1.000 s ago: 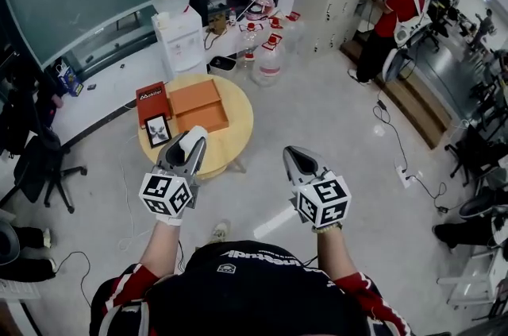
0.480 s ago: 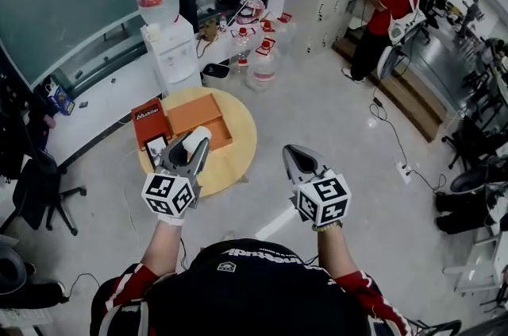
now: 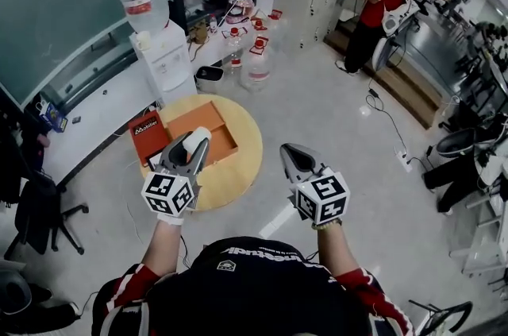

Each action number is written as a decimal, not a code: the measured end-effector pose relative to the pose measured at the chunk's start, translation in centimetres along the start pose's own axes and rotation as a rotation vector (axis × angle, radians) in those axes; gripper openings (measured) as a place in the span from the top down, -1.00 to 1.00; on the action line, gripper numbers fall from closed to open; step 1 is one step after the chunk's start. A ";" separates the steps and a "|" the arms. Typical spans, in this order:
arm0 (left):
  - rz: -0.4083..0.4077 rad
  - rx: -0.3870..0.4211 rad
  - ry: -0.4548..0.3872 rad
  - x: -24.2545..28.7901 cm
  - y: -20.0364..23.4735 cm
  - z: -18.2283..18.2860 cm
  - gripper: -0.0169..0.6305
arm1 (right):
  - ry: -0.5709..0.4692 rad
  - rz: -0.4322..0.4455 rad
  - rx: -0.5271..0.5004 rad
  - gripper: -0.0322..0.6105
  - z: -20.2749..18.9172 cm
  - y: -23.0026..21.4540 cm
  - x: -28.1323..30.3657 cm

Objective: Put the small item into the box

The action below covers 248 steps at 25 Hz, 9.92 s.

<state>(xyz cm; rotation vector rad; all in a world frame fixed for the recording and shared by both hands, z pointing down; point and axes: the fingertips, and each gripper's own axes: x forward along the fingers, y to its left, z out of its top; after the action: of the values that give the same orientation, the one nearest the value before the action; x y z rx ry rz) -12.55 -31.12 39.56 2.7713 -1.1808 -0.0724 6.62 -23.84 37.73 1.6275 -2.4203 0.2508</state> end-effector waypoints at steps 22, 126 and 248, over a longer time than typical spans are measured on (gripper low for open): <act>-0.065 -0.036 0.083 0.5 3.8 -6.2 0.37 | 0.029 -0.091 0.010 0.80 -1.4 2.2 2.1; -0.053 0.137 0.843 21.6 10.8 -41.0 0.32 | 0.215 0.003 0.124 0.80 -10.7 -13.6 12.1; 0.004 0.125 -0.005 1.0 2.1 -0.1 0.90 | -0.133 -0.107 0.071 0.81 1.4 -1.0 3.1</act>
<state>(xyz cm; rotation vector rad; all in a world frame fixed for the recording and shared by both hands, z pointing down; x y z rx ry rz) -13.36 -33.30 39.93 2.8772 -1.2329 -0.0047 6.30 -27.29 37.27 1.8540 -2.4352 0.2196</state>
